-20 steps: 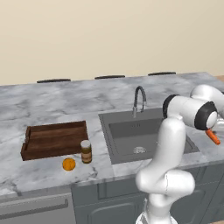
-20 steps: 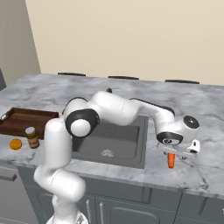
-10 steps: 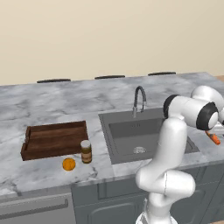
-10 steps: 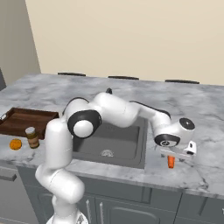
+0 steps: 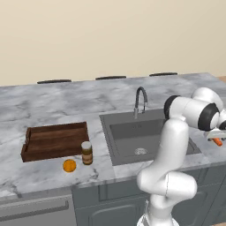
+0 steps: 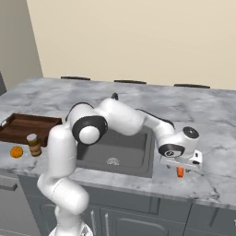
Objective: Pick up all produce items and place them in the sink. Turn on the sink faucet to wash them. Then turn the sink off and put them in the tray.
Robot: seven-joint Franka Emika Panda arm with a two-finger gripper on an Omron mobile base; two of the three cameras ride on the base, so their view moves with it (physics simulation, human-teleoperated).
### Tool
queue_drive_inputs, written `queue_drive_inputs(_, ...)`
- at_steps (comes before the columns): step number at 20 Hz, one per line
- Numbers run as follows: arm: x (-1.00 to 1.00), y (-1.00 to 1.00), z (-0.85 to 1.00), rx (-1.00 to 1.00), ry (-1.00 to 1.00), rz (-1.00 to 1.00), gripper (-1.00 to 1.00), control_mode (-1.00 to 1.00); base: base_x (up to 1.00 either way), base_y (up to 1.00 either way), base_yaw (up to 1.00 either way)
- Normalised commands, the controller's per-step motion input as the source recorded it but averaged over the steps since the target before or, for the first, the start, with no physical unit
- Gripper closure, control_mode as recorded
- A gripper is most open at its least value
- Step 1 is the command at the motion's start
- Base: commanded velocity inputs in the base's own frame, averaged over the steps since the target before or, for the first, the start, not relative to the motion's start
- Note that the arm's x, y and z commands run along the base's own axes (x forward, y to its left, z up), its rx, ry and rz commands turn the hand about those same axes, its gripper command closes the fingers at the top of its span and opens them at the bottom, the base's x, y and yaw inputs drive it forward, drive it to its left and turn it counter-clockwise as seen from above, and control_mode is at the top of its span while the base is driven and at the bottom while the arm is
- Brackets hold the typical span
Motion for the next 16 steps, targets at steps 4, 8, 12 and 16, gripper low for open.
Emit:
queue_drive_inputs(4,0.11,0.0,-0.13,0.0,0.0,0.03,-1.0,-1.0,0.0,0.0,0.0)
queue_drive_inputs(8,0.12,0.0,-0.16,0.0,0.01,0.03,-1.0,-1.0,0.0,0.0,0.0)
queue_drive_inputs(12,0.13,0.0,-0.16,0.0,0.02,0.03,-1.0,-1.0,0.0,0.0,0.0)
queue_drive_inputs(16,0.13,0.0,-0.17,0.0,0.0,0.03,1.0,-1.0,0.0,0.0,0.0)
